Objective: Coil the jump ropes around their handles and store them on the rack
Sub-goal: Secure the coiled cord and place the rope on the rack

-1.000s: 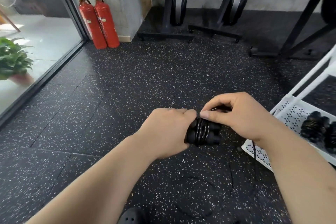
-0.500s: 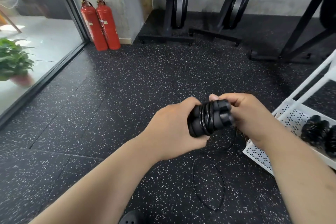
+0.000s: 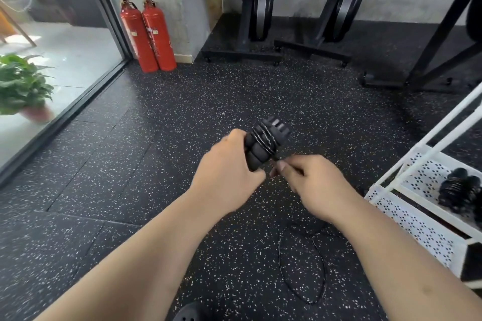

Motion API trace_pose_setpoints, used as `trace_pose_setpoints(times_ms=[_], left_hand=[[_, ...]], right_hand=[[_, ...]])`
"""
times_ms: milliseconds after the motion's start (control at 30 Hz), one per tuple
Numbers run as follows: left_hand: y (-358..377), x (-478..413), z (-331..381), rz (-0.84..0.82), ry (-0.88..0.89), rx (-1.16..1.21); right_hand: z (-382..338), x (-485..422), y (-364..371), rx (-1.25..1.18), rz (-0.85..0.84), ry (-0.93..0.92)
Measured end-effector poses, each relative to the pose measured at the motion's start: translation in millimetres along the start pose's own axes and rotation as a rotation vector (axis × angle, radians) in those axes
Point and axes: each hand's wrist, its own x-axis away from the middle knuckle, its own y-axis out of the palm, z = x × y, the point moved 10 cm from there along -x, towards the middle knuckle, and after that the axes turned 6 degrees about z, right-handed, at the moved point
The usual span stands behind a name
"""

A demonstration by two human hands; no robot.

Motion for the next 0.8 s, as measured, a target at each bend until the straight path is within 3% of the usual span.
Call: trace_pose_setpoints(times_ms=[100, 233, 467, 633, 800], left_hand=[[-14, -9, -17, 0.117, 0.003, -0.167], [-14, -12, -28, 0.135, 0.037, -0.366], [10, -3, -2, 0.076, 0.290, -0.445], [33, 13, 28, 0.021, 0.570, -0.469], [36, 28, 51, 0.044, 0.773, -0.378]], right_hand=[[-12, 14, 17, 0.175, -0.085, -0.043], [-45, 35, 19, 0.363, -0.102, -0.182], [-67, 37, -12, 0.334, 0.163, -0.364], [-44, 21, -39, 0.181, 0.230, -0.248], [-18, 10, -46, 0.000, 0.077, -0.097]])
